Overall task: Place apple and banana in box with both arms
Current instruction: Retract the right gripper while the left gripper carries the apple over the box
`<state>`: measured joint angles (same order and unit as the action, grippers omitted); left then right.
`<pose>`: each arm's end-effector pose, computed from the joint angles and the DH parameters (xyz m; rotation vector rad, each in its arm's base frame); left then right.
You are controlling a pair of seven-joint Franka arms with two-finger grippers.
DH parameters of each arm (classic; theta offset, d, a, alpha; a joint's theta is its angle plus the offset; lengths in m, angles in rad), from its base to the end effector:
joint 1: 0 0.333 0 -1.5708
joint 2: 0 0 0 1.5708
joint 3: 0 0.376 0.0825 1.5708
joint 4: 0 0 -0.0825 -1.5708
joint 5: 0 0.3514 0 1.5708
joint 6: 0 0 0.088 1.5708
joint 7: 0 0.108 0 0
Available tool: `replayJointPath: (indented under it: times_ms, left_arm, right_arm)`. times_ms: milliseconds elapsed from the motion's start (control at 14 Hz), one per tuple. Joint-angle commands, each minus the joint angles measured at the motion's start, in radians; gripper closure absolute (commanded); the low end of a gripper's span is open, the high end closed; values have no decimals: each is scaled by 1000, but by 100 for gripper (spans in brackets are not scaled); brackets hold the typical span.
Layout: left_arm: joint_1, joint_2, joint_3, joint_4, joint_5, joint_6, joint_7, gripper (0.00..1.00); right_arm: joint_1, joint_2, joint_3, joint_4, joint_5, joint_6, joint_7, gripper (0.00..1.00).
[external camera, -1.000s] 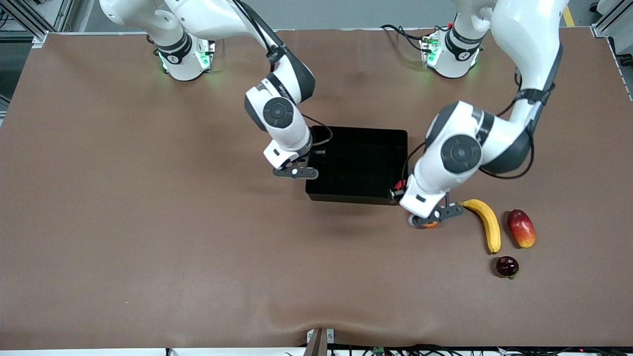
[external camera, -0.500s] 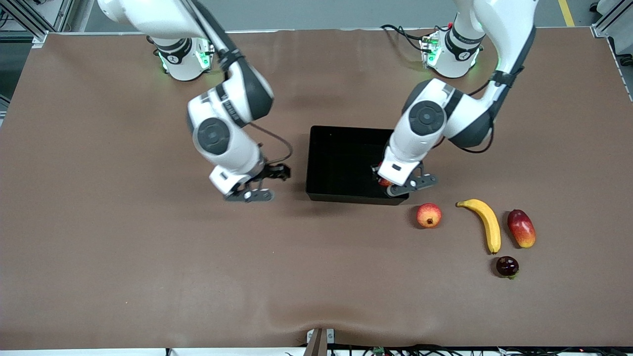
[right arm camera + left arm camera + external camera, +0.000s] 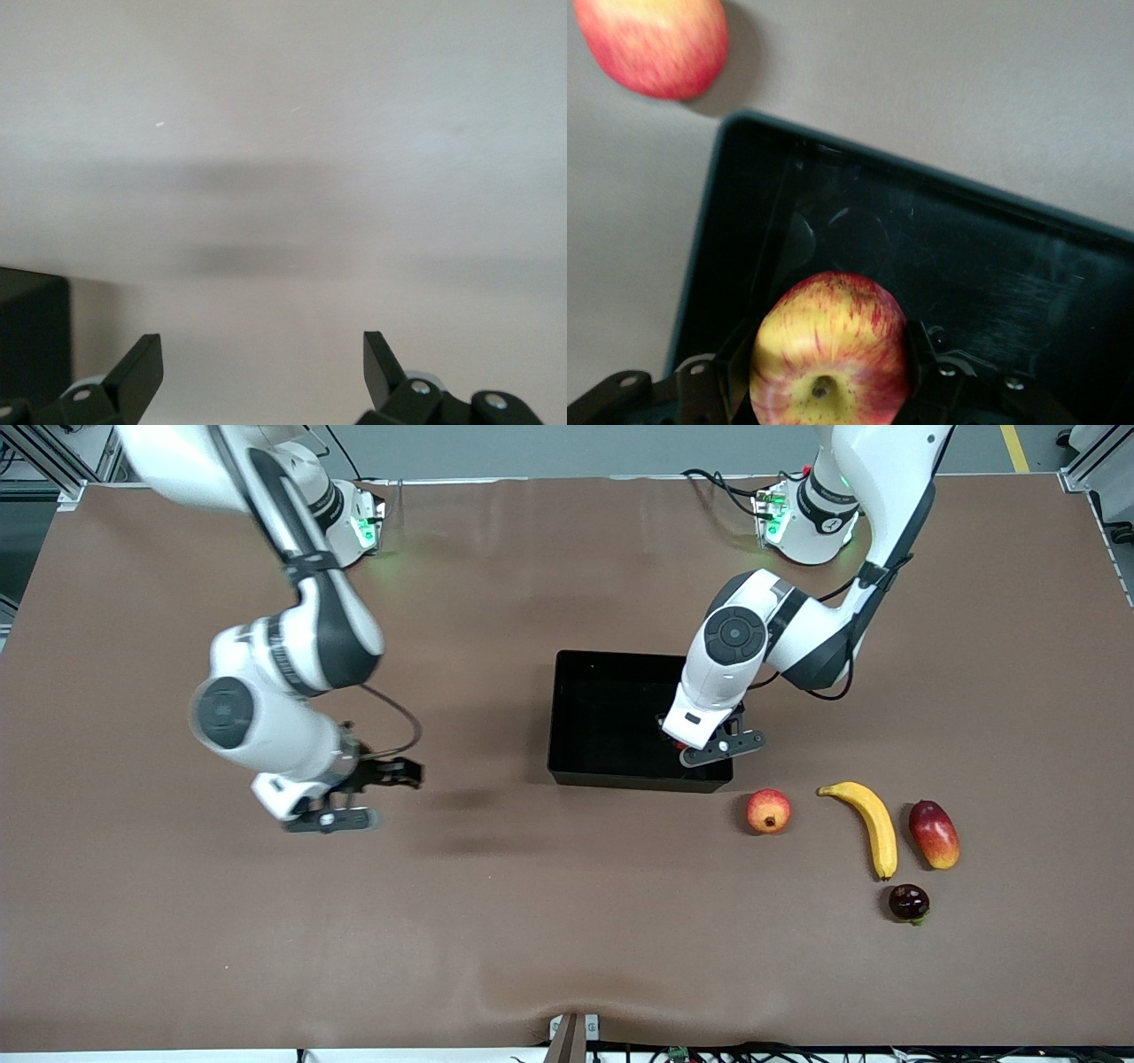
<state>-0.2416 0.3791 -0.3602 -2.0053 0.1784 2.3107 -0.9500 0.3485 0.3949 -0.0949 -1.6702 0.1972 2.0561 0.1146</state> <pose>0.5032 -0.3211 0.3517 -3.0895 -0.3806 0.0505 0.6306 0.1837 0.4470 -3.0060 -0.0803 0.0471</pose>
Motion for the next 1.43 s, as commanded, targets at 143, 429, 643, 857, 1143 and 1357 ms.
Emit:
replayJointPath:
  times_ms: [143,429,643,857,1143,1357]
  left_arm:
    - [-24,-15,1,-92,39,78,-52,100]
    - [-48,-8,1,-115,90,81,-102,100]
    - [-59,3,0,-122,102,81,-124,100]
    - [-62,11,0,-145,104,95,-124,100]
    - [-62,11,0,-178,105,141,-124,100]
    - [-62,23,0,-173,104,141,-124,84]
  right_arm:
    - [-201,-195,17,-117,-58,-66,-243,0]
    - [-293,-307,12,-100,-96,-203,-256,0]
    - [-299,-375,11,-60,-173,-335,-234,0]
    - [-309,-384,7,16,-173,-451,-150,0]
    - [-338,-377,3,119,-173,-565,-154,0]
    - [-339,-372,4,121,-171,-559,-154,0]
